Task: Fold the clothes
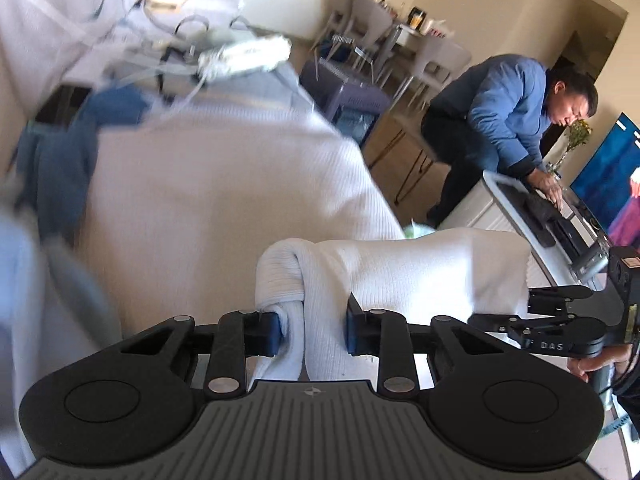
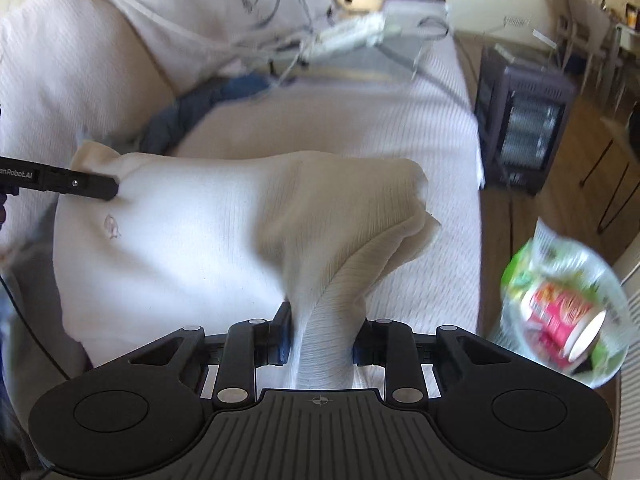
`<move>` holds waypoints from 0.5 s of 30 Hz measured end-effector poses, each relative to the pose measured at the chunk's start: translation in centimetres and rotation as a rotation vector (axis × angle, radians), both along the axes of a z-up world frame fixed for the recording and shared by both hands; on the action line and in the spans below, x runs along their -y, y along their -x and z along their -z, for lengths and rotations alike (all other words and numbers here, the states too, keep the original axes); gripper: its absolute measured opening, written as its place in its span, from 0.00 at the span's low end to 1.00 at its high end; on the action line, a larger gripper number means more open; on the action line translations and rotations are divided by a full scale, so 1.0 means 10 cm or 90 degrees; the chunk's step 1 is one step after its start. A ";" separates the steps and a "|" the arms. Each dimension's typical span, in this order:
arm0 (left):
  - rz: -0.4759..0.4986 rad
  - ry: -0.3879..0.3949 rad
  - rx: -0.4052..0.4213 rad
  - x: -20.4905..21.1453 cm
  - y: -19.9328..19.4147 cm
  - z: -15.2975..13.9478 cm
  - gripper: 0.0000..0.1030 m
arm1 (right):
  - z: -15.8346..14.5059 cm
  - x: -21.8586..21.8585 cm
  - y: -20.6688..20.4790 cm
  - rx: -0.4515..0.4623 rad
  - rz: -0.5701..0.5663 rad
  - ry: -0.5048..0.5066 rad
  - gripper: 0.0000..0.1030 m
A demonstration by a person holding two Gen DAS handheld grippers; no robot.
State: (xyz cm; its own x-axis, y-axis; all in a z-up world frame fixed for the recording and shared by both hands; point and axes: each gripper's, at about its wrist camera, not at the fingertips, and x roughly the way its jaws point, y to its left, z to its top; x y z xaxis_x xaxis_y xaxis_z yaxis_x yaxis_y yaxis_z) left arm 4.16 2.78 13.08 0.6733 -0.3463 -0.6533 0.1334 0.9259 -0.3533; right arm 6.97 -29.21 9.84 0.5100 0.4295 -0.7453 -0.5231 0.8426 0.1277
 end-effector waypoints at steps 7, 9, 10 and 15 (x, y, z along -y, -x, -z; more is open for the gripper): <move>-0.022 -0.064 0.053 -0.10 -0.74 -0.26 0.25 | -0.22 -0.18 -0.60 0.034 0.022 -0.039 0.26; -0.034 -0.079 0.053 -0.18 -1.02 -0.28 0.25 | -0.21 -0.28 -0.81 0.033 0.025 -0.048 0.26; -0.043 -0.084 0.045 -0.22 -1.17 -0.26 0.25 | -0.19 -0.33 -0.92 0.031 0.027 -0.053 0.26; -0.070 -0.111 0.006 -0.33 -1.72 -0.01 0.25 | -0.05 -0.53 -1.44 0.022 0.045 -0.054 0.26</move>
